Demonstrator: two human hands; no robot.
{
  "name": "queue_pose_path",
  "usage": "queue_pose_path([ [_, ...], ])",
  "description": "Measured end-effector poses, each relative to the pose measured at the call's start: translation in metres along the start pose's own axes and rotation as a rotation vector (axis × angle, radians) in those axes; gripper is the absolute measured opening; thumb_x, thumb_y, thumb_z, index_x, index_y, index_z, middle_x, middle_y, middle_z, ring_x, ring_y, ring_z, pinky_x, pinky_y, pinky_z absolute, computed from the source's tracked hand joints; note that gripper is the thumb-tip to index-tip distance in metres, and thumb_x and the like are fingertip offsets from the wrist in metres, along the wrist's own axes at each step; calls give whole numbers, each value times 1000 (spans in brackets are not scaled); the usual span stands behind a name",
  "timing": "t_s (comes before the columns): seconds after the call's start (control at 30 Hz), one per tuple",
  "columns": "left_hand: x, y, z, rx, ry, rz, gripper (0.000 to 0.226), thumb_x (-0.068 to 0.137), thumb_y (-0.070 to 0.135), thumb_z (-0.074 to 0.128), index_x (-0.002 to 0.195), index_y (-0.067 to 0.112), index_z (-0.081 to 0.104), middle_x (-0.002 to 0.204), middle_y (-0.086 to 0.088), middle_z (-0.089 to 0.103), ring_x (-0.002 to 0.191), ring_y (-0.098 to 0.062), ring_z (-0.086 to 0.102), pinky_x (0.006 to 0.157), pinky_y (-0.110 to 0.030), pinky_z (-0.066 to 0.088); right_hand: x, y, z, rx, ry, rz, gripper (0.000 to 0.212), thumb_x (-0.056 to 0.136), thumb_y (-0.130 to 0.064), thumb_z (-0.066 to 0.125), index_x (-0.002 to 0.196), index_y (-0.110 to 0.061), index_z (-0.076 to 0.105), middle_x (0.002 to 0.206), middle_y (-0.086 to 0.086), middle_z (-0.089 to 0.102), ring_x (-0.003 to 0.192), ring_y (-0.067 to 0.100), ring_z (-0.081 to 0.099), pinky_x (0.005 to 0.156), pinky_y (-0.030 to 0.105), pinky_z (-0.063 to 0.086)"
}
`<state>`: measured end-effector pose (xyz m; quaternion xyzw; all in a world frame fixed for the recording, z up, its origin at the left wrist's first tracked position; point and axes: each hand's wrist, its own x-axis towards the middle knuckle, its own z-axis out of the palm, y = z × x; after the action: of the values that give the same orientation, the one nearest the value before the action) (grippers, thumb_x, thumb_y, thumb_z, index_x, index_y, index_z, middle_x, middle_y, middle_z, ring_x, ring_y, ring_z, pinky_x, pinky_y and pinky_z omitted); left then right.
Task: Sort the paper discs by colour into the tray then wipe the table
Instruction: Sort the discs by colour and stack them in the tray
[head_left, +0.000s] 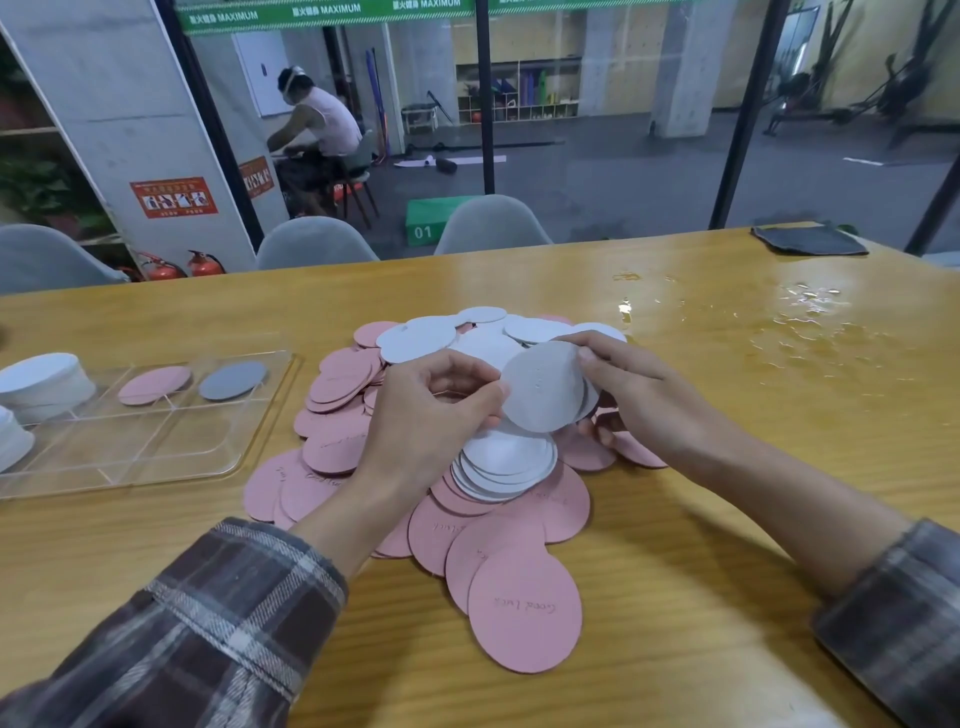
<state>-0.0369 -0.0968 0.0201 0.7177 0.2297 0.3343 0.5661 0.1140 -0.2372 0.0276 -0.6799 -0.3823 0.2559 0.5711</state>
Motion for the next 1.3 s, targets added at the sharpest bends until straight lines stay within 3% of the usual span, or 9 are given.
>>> queue_pose_path([
  [0.13, -2, 4, 2, -38, -23, -38, 16, 86, 3, 81, 99, 5, 73, 77, -14, 77, 76, -26, 79, 73, -33, 65, 0, 1, 1, -84, -39, -31, 28, 109, -36, 43, 122, -24, 64, 81, 4, 63, 60, 15, 55, 49, 27, 40],
  [0.33, -4, 4, 2, 33, -58, -4, 18, 84, 6, 84, 98, 9, 73, 75, -10, 78, 74, -25, 79, 82, -43, 65, 2, 7, 1, -218, -58, -150, 20, 105, -27, 55, 124, -24, 61, 85, 0, 68, 60, 10, 61, 50, 24, 46],
  [0.53, 1, 3, -7, 395, -45, 215, 13, 80, 25, 89, 85, 23, 77, 72, 6, 73, 62, -4, 62, 62, -14, 48, 8, 14, -5, -288, 10, -183, 21, 105, -21, 55, 125, -21, 61, 86, -10, 65, 53, 5, 57, 50, 13, 42],
  [0.7, 8, -6, -28, 635, -221, 171, 19, 77, 46, 87, 82, 29, 80, 75, 13, 72, 66, -7, 59, 63, -21, 48, 15, 24, -13, -221, 13, -155, 19, 104, -28, 56, 123, -25, 62, 92, 1, 67, 61, 27, 57, 57, 36, 47],
  [0.9, 7, -5, -28, 504, -166, 214, 16, 75, 33, 92, 88, 32, 82, 78, 9, 73, 70, -18, 61, 70, -29, 50, 16, 27, -12, -280, 21, -165, 20, 105, -23, 54, 124, -24, 61, 86, -16, 64, 53, 8, 57, 47, 12, 40],
  [1.07, 10, 3, -30, 209, -142, 170, 6, 87, 16, 84, 92, 18, 81, 81, -10, 71, 61, -15, 59, 59, -29, 52, 16, 26, -12, -239, 28, -158, 19, 106, -24, 53, 122, -26, 62, 92, -10, 68, 57, 18, 61, 53, 21, 44],
  [1.13, 9, 6, -29, 139, -149, 161, 5, 88, 13, 81, 92, 11, 80, 79, -7, 74, 64, -16, 65, 64, -28, 55, 16, 24, -12, -243, 37, -156, 19, 107, -21, 51, 121, -25, 62, 82, -16, 65, 50, 13, 57, 47, 16, 41],
  [1.2, 8, 5, -27, 99, -165, 138, 7, 88, 13, 82, 93, 8, 80, 83, -9, 77, 72, -28, 72, 73, -40, 58, 15, 24, -12, -242, 47, -154, 18, 107, -20, 50, 120, -26, 62, 70, -19, 62, 47, 13, 55, 45, 18, 40],
  [1.3, 8, 1, -26, 115, -204, 112, 11, 87, 20, 83, 91, 10, 82, 85, -9, 79, 80, -31, 75, 82, -48, 59, 16, 26, -13, -186, 60, -110, 16, 107, -23, 50, 118, -27, 60, 60, -3, 56, 42, 18, 48, 41, 26, 36],
])
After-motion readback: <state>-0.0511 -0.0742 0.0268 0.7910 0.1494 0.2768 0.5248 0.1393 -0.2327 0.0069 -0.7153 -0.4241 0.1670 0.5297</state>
